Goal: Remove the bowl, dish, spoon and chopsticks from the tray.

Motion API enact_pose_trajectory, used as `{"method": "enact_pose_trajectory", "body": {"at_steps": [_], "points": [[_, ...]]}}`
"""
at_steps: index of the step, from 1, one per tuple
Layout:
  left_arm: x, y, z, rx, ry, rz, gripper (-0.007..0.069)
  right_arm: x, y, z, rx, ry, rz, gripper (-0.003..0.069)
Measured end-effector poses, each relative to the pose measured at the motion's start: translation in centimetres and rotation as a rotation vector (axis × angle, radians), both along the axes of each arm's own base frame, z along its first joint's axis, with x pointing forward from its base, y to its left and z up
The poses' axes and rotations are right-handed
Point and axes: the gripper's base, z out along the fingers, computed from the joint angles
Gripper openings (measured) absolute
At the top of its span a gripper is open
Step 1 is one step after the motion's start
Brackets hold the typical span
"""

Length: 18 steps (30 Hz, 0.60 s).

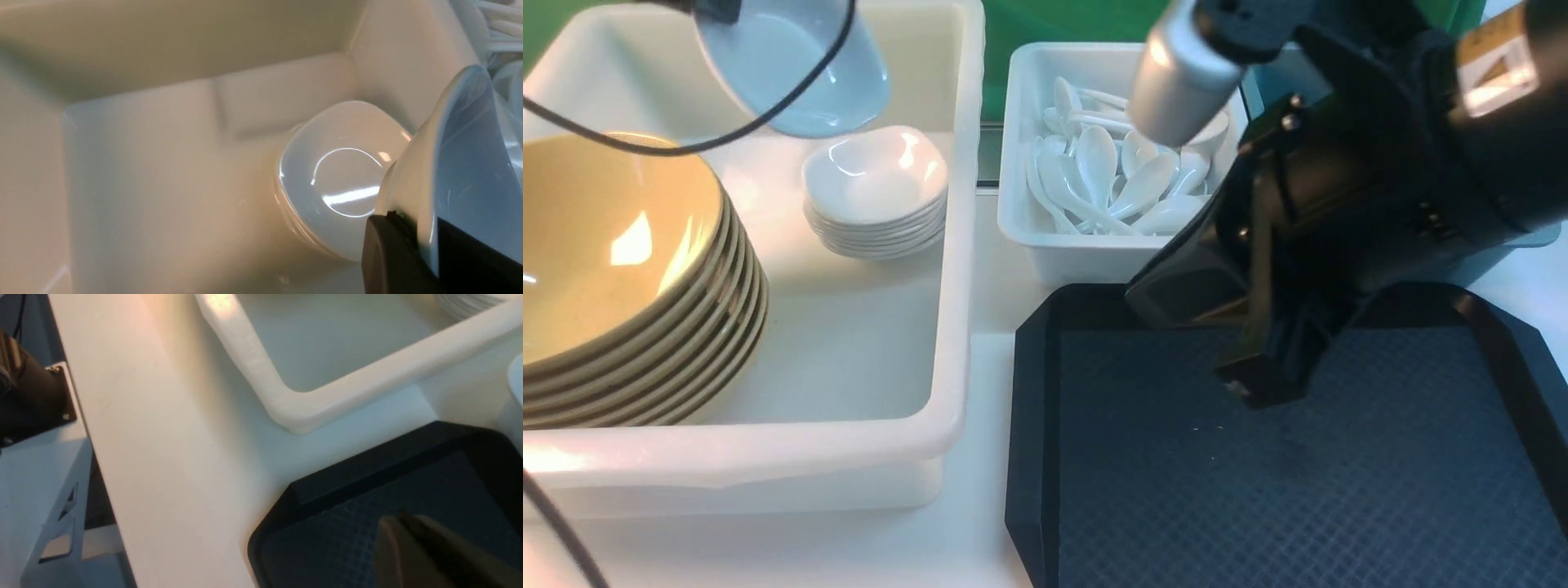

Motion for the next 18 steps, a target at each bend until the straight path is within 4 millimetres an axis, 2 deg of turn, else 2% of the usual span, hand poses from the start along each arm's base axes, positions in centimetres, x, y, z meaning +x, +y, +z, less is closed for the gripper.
{"method": "enact_pose_trajectory", "body": {"at_steps": [2,3,4,7,9,12,15,16,18], "points": [[1.8,0.4,-2.5,-0.039,0.033,0.0,0.0001,0.1,0.0,-0.2,-0.013,0.006,-0.015,0.0038],[2.2,0.4,-3.0,-0.045,0.039,-0.001,0.0001,0.1,-0.1,-0.2,-0.015,0.005,-0.018,0.0039],[3.4,0.3,-4.8,-0.067,0.06,0.001,0.0001,0.2,-0.1,-0.2,-0.022,0.006,-0.034,0.0039],[5.7,-0.1,-8.5,-0.093,0.077,0.006,0.0006,0.4,-0.4,-0.3,-0.045,-0.003,-0.062,0.0039],[6.5,-0.4,-9.9,-0.087,0.075,0.001,0.002,0.5,-0.5,-0.3,-0.056,-0.009,-0.075,0.0039],[7.0,-0.7,-10.8,-0.07,0.064,-0.013,0.0049,0.6,-0.6,-0.4,-0.067,-0.017,-0.087,0.0039],[7.4,-1.4,-11.4,-0.003,0.056,-0.054,0.016,0.8,-0.8,-0.4,-0.087,-0.036,-0.094,0.004],[7.4,-1.6,-11.5,0.003,0.057,-0.06,0.0169,0.8,-0.8,-0.4,-0.088,-0.037,-0.094,0.004],[7.3,-2.4,-11.4,0.076,0.066,-0.098,0.0302,0.8,-0.8,-0.4,-0.092,-0.041,-0.096,0.004]]}}
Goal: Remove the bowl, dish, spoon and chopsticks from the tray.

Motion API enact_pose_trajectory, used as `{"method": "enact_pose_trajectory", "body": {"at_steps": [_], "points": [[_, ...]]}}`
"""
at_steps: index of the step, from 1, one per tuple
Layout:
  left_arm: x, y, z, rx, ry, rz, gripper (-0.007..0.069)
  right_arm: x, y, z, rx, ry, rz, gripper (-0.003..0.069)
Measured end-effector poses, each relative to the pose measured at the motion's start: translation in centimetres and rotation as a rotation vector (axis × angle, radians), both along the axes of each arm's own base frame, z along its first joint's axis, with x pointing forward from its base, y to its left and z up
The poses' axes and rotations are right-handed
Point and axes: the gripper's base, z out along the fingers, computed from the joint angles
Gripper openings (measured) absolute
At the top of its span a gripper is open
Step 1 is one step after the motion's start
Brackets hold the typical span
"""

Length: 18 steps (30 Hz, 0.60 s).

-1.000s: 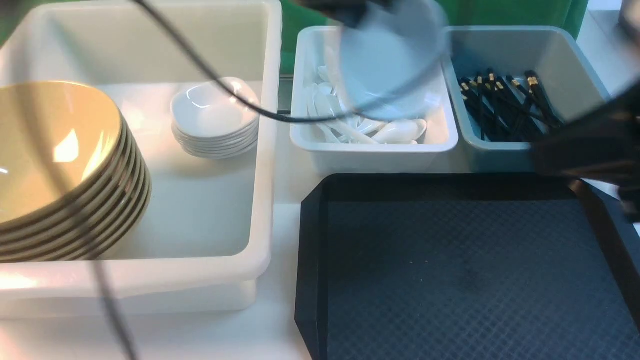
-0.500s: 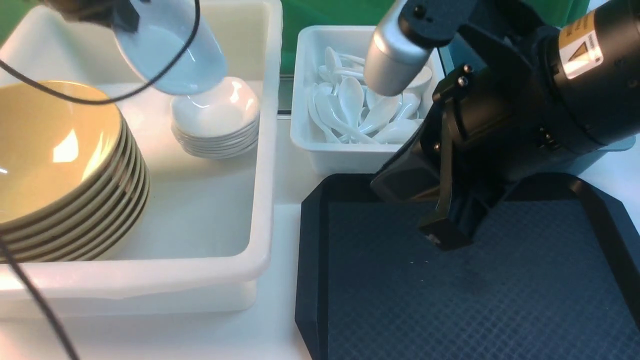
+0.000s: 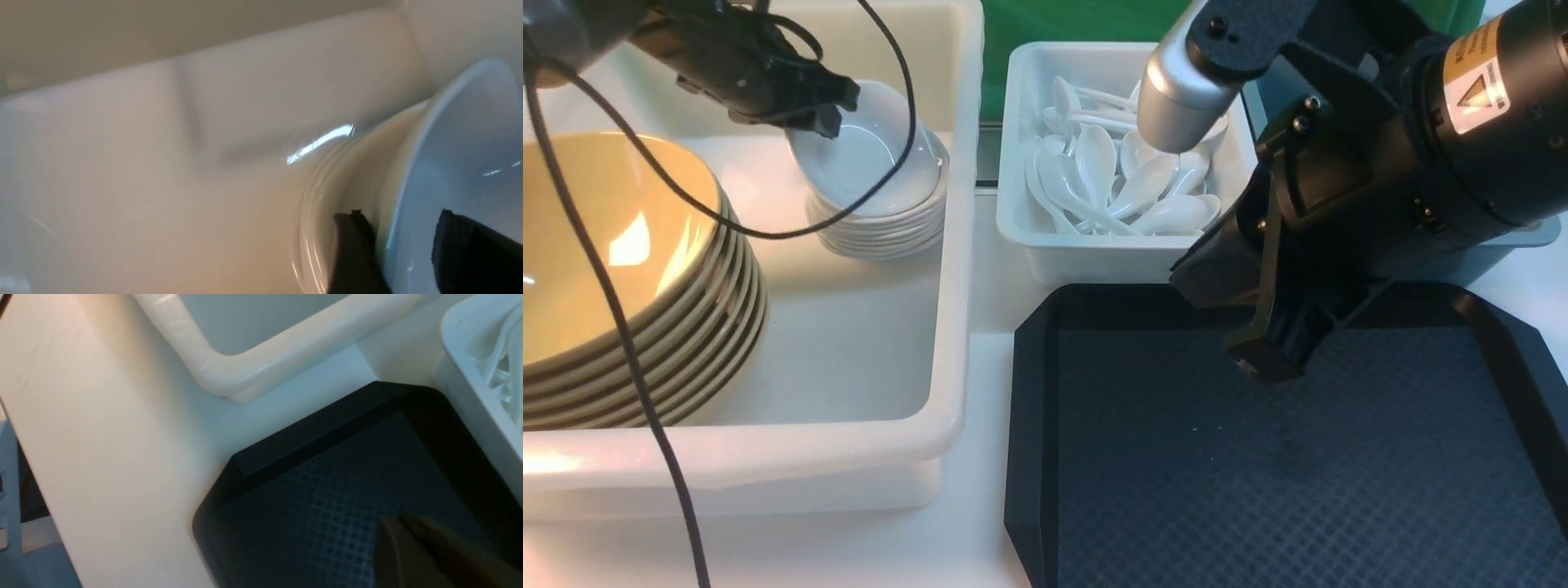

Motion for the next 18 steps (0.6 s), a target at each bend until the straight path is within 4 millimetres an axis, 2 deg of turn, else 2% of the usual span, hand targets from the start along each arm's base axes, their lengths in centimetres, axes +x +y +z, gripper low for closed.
{"method": "enact_pose_trajectory", "body": {"at_steps": [1,2,3,4,5,6,8,15,16,18], "points": [[-0.1,-0.5,0.3,0.034,0.001,-0.019,0.036,0.0,0.0,0.0,-0.001,-0.001,0.0,0.004],[-0.1,-0.5,0.4,0.038,0.002,-0.021,0.0382,0.0,0.0,0.0,-0.001,-0.001,0.0,0.004],[-0.2,-1.1,0.9,0.071,0.008,-0.032,0.047,0.0,0.0,0.0,-0.001,-0.001,0.0,0.004],[-0.2,-1.4,1.4,0.086,0.006,-0.034,0.0521,0.0,0.0,0.0,0.0,0.0,-0.002,0.004],[-0.2,-1.5,1.6,0.09,0.002,-0.031,0.0531,0.0,0.0,0.0,-0.001,0.0,-0.001,0.004],[-0.2,-1.7,2.3,0.103,-0.005,-0.027,0.059,0.0,0.0,0.0,-0.001,0.0,-0.002,0.0041],[-0.2,-1.7,3.4,0.109,-0.015,-0.019,0.0646,0.0,0.0,0.0,-0.006,0.004,-0.002,0.0042],[-1.2,-1.7,7.4,0.09,-0.041,0.002,0.064,-0.1,-0.2,-0.2,-0.023,0.018,0.0,0.0045],[-1.5,-1.7,7.9,0.088,-0.043,0.004,0.0623,-0.1,-0.2,-0.2,-0.025,0.018,0.0,0.0045],[-2.7,-1.9,9.9,0.091,-0.059,0.006,0.0537,0.0,-0.3,-0.2,-0.038,0.018,-0.019,0.0045]]}}
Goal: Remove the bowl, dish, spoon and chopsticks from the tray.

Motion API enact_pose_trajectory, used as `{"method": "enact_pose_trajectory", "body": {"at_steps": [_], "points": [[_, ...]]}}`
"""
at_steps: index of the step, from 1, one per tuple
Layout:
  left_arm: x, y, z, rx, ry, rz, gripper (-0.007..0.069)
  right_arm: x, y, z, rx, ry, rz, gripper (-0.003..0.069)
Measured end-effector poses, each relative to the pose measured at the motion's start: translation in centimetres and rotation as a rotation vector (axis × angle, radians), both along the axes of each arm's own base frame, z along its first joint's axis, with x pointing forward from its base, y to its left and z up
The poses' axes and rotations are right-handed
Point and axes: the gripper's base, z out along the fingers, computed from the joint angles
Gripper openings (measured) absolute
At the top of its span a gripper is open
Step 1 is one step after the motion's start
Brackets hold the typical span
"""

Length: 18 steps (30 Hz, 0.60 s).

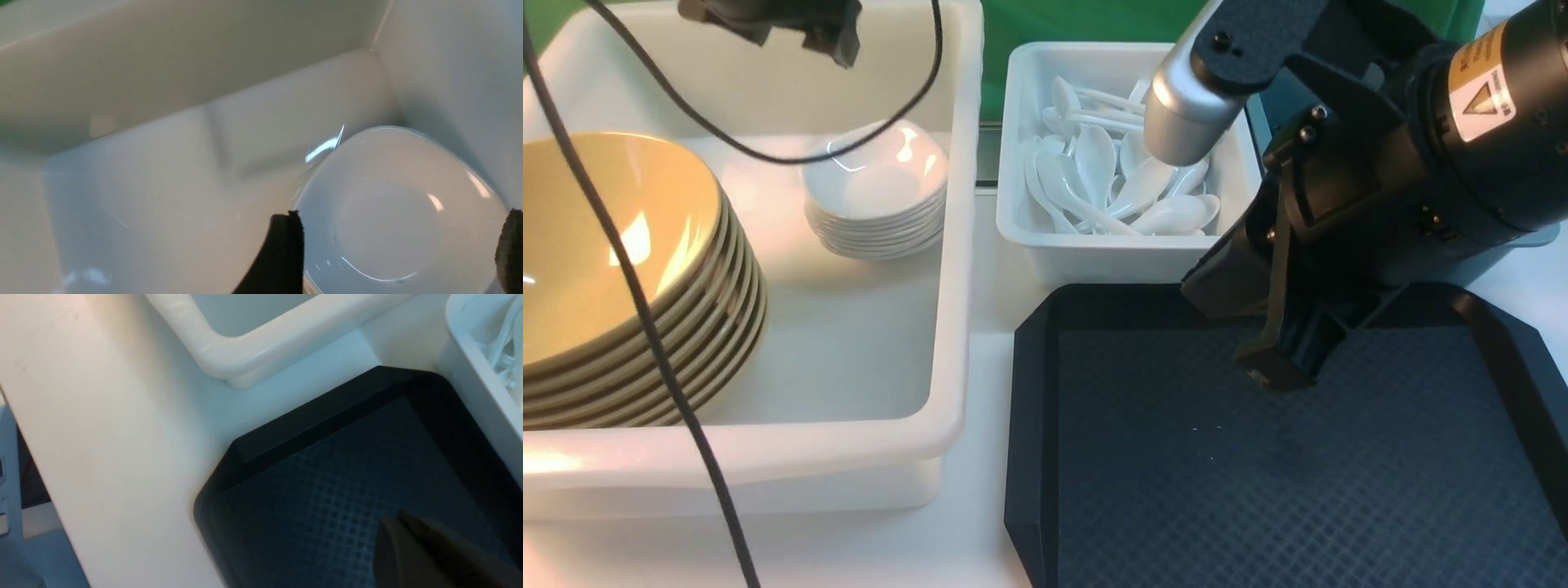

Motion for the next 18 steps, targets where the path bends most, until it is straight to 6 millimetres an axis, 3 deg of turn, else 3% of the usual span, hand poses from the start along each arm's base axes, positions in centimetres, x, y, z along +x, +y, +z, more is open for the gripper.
{"method": "enact_pose_trajectory", "body": {"at_steps": [6,8,13,14,15,18], "points": [[-6.3,0.1,6.3,0.016,-0.022,-0.027,0.0148,-0.4,-1.5,0.5,-0.028,-0.052,-0.078,0.0045],[-8.9,0.5,7.4,0.023,-0.026,-0.034,0.0052,-1.0,-2.2,0.3,-0.021,-0.074,-0.09,0.0045],[-16.5,1.5,6.8,0.02,-0.016,-0.028,-0.0009,-3.3,-4.3,-2.0,0.014,-0.108,-0.099,0.0045],[-18.5,1.8,6.2,0.007,-0.026,-0.024,-0.0011,-3.9,-4.9,-2.7,0.021,-0.111,-0.104,0.0045],[-19.1,1.8,6.0,0.004,-0.034,-0.022,-0.0011,-4.1,-5.1,-2.7,0.027,-0.114,-0.106,0.0045],[-24.7,2.5,3.4,-0.025,-0.119,-0.014,-0.0011,-5.8,-6.7,-4.3,0.093,-0.095,-0.172,0.0045]]}}
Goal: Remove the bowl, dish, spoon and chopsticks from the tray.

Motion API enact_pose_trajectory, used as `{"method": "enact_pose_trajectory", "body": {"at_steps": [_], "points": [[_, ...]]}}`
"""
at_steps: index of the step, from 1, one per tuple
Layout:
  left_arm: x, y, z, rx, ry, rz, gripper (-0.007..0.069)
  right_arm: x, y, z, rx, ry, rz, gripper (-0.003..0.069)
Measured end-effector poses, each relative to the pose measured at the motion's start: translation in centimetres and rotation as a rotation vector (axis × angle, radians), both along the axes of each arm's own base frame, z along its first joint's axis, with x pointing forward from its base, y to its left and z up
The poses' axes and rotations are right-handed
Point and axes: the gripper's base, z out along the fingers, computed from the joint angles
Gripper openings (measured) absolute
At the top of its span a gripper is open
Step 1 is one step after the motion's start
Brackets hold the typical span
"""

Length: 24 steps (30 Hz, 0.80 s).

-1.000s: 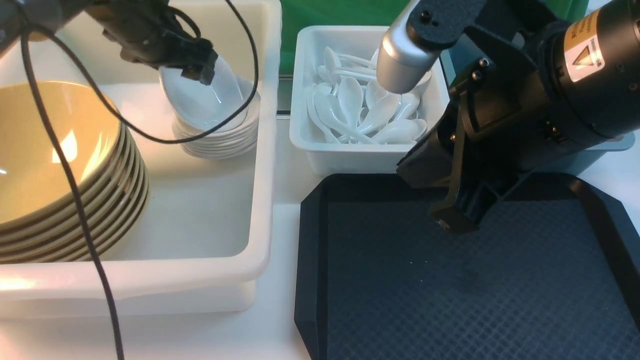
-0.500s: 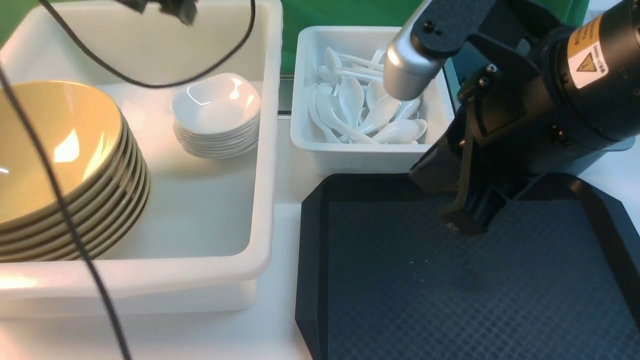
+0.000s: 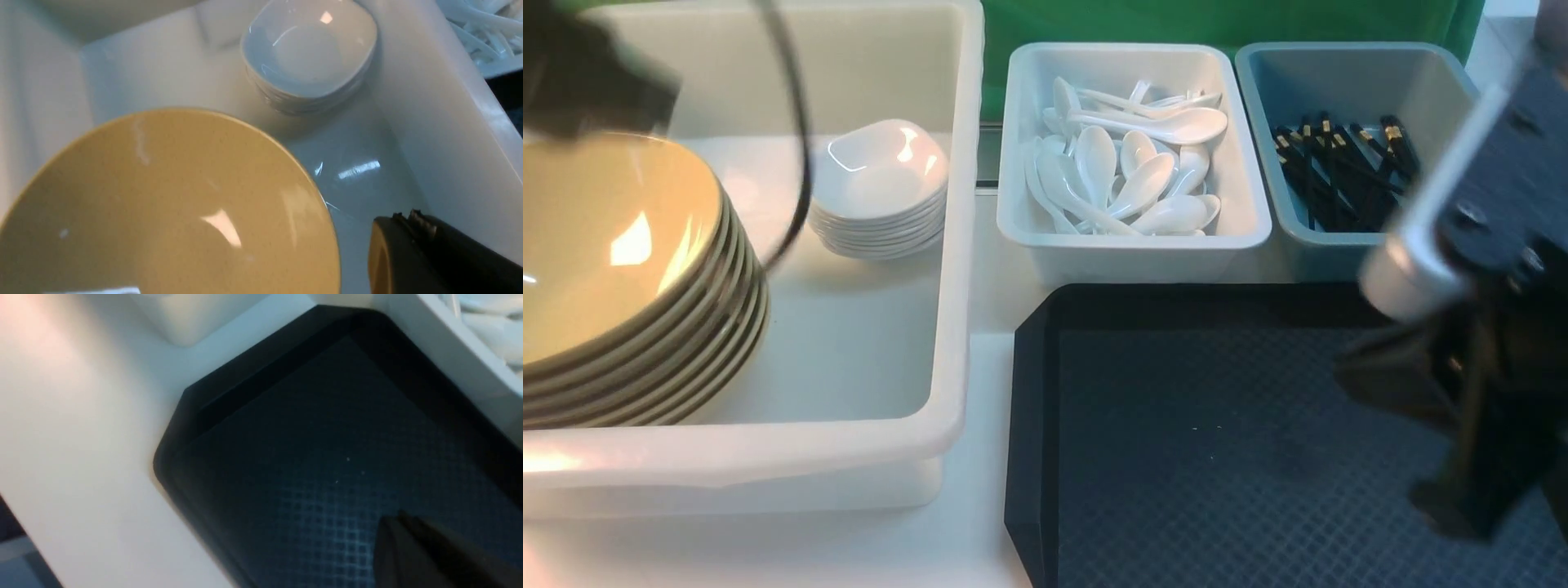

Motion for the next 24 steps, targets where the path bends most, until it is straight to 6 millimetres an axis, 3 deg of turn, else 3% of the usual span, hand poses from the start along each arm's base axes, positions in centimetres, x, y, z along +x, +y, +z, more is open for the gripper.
{"method": "enact_pose_trajectory", "body": {"at_steps": [1,2,3,6,12,17,24], "points": [[-0.4,0.1,-0.2,0.0,0.003,0.001,-0.0011,-0.1,-0.1,-0.1,0.004,-0.001,-0.002,0.0045],[-3.6,0.6,-2.1,-0.008,-0.051,0.012,-0.0011,-1.3,-1.1,-0.5,0.052,-0.024,-0.017,0.0045],[-5.5,0.8,-3.3,-0.016,-0.088,0.021,-0.0011,-1.8,-1.6,-0.6,0.075,-0.047,-0.015,0.0045],[-9.4,1.4,-5.8,-0.041,-0.181,0.033,-0.0011,-3.3,-2.6,-0.7,0.169,-0.126,0.006,0.0045],[-14.6,2.1,-9.3,-0.113,-0.362,0.064,-0.0011,-5.4,-3.7,-0.8,0.371,-0.29,0.069,0.0045],[-16.2,2.5,-10.9,-0.103,-0.44,0.073,-0.0011,-5.5,-3.8,-1.0,0.429,-0.349,0.066,0.0045],[-16.4,2.7,-11.7,-0.077,-0.448,0.07,-0.0011,-5.4,-3.8,-0.7,0.454,-0.382,0.064,0.0045]]}}
